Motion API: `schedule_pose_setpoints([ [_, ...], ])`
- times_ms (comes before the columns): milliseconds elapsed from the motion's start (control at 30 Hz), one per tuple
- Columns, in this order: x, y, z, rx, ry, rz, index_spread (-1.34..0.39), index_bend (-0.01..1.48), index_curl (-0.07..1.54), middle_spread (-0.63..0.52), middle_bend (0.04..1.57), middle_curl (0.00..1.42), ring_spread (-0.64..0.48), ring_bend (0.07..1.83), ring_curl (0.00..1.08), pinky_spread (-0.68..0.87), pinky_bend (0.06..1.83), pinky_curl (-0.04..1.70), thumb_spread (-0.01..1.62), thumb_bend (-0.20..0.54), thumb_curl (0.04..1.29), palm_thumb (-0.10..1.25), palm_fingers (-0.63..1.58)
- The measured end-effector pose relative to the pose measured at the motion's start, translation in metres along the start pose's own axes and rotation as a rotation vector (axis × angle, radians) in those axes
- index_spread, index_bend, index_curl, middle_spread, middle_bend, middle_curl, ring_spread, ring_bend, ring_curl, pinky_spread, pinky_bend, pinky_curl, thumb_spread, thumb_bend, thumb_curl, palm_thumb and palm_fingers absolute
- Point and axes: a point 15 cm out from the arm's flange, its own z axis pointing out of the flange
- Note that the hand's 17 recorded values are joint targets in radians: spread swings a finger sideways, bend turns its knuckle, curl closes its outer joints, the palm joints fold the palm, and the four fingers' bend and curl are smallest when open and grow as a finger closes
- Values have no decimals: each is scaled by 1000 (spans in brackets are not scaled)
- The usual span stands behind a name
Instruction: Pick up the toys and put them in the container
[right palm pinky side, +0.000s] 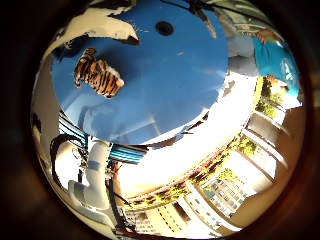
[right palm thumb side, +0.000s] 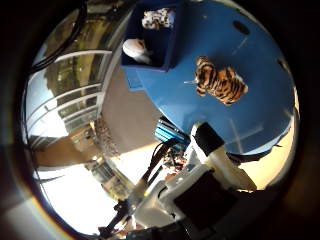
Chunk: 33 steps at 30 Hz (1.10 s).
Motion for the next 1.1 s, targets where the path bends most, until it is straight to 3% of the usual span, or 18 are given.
schedule_pose_setpoints([
  [267,5,-13,82,-78,42,-5,-93,195,295,109,182,346,289,419,291,475,775,247,1112,-28,413,640,94],
  [567,19,-30,112,-153,160,40,-9,127,282,84,219,362,288,467,308,486,748,213,1093,-33,401,637,224],
  [733,16,-44,112,-114,202,55,-6,94,230,-10,312,408,217,665,364,479,819,204,1083,-30,398,640,424],
  [867,15,-49,110,-107,223,49,-116,70,157,-101,528,514,138,966,473,420,919,237,1070,-18,418,681,648],
  [1000,15,-52,100,-90,229,40,-237,208,101,-184,768,670,57,1254,616,370,938,270,1048,-7,458,766,672],
  [1067,15,-53,96,-75,230,36,-275,252,87,-204,813,706,39,1293,634,360,955,272,1040,-4,471,796,707],
  [1100,15,-54,93,-62,228,33,-335,359,83,-228,882,764,17,1339,661,356,1070,308,1022,9,495,861,892],
])
